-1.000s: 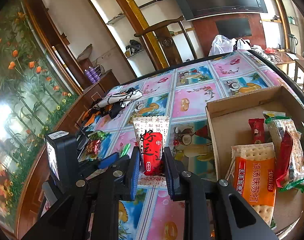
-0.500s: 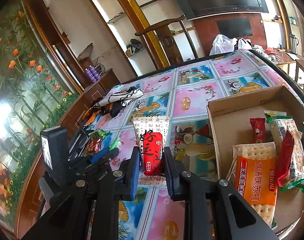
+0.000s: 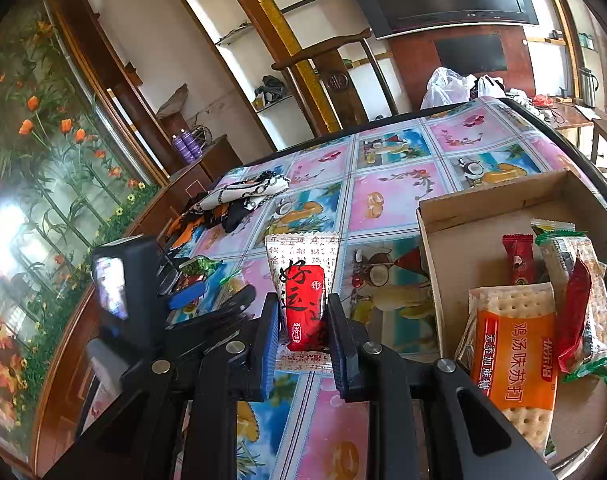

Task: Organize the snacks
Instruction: 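Grasp a clear kiwi candy packet with the left gripper while the right holds the red-and-white packet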

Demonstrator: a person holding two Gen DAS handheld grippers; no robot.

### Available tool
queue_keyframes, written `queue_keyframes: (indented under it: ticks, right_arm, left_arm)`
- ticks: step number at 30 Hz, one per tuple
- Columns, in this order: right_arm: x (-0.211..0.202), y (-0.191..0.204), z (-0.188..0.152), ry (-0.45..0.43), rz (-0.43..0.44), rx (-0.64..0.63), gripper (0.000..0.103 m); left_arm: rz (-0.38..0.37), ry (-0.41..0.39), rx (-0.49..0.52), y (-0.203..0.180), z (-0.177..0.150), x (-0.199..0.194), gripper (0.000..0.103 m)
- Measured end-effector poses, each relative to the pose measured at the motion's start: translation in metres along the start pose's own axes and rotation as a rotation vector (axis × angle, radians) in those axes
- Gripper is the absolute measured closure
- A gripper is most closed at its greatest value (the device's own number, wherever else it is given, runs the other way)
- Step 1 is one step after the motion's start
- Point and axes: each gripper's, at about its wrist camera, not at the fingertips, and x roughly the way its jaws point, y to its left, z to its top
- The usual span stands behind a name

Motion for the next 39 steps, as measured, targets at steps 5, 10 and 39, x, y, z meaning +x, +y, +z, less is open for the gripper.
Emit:
queue_keyframes:
  ticks: [5,10,39]
  right_arm:
    - [0.000,0.000,0.000,-0.001,0.001,0.003,0.078]
    - [0.000,0.000,0.000,-0.003,0.001,-0.002,0.078]
    - [0.005,-0.003,-0.002,0.004,0.006,-0.001,0.078]
  left_arm:
    - [-0.019,0.010,-0.060,0.011,-0.002,0.002,0.096]
    - [-0.036,0.014,-0.124,0.023,-0.006,0.000,0.103]
    - [0.019,0.063,-0.145,0.026,0.046,0.042,0.073]
